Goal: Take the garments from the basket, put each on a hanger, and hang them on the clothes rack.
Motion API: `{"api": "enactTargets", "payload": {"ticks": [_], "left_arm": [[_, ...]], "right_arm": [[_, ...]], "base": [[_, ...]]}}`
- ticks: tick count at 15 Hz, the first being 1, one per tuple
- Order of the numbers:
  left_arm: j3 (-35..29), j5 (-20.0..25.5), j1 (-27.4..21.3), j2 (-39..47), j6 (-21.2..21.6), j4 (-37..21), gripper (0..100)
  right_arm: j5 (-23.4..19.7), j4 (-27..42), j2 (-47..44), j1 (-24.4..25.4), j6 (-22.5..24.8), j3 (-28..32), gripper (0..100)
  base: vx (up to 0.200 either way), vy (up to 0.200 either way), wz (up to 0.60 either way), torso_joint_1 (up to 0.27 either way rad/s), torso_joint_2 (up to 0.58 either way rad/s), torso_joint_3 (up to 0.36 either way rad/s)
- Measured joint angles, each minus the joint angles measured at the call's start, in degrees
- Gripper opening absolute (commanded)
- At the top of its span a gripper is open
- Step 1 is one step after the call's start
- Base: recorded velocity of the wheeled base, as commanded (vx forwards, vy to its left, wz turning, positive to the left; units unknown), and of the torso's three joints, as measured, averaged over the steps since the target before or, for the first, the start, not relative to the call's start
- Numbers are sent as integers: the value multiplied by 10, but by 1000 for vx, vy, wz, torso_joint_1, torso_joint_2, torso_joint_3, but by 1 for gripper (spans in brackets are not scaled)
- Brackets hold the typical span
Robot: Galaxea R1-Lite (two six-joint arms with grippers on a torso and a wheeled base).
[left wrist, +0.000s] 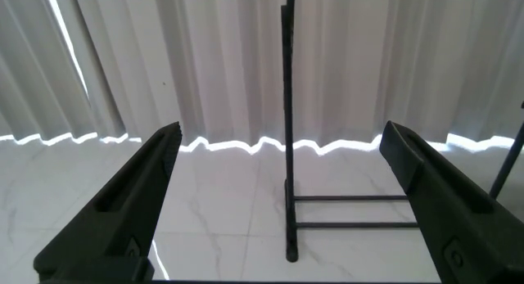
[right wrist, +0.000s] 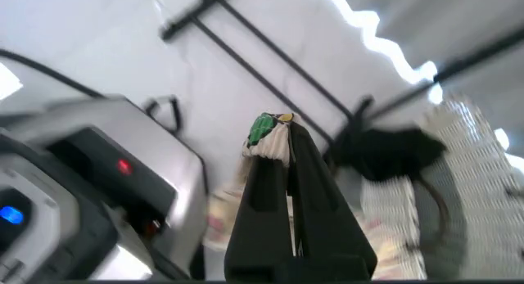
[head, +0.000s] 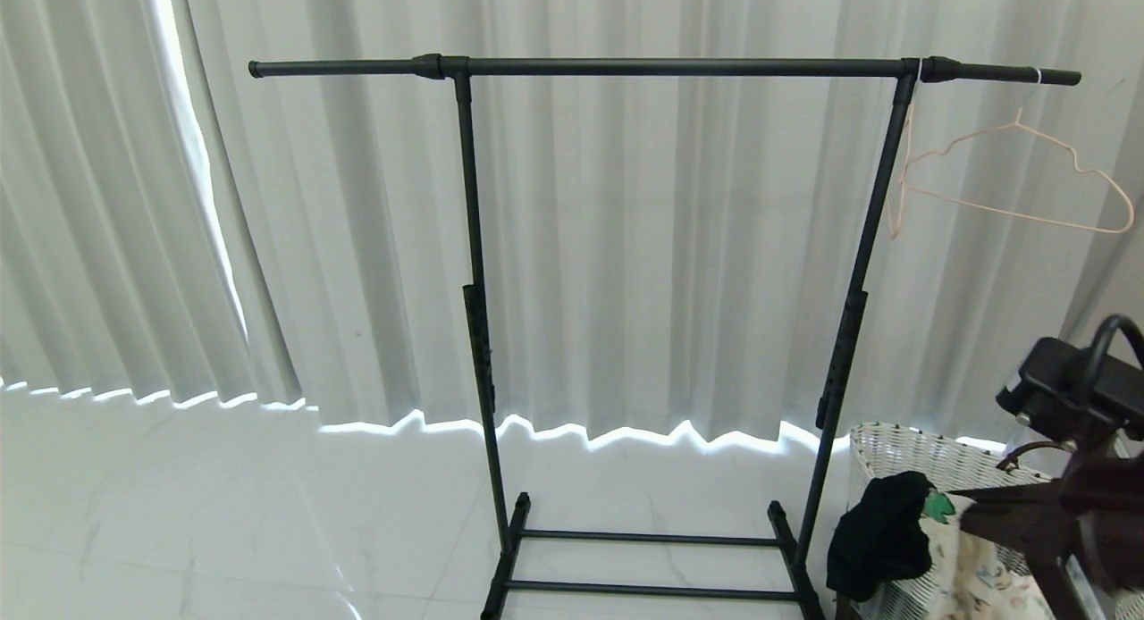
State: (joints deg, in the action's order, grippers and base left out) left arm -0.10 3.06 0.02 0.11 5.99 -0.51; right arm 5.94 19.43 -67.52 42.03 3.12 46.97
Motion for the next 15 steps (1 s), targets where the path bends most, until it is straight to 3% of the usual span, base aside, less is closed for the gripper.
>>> {"api": "enactTargets", "payload": {"ticks": [3, 6, 11, 15], "left_arm": [[-3, 7, 0, 0, 0, 5, 100], [-87, 42, -17, 43, -44, 14, 100], [-304, 119, -55, 303, -71, 19, 100], [-417, 149, -158, 539, -43, 20, 100]], "right_arm": [[0, -27, -50, 39, -14, 53, 0], [0, -38, -95, 59, -14, 95, 0], [8, -97, -179, 94, -13, 159, 0], [34, -100, -274, 104, -13, 302, 0]], "base": [[0, 0, 0, 0, 0, 0], [0, 0, 0, 0, 0, 0], [0, 0, 0, 0, 0, 0], [0, 0, 0, 0, 0, 0]]}}
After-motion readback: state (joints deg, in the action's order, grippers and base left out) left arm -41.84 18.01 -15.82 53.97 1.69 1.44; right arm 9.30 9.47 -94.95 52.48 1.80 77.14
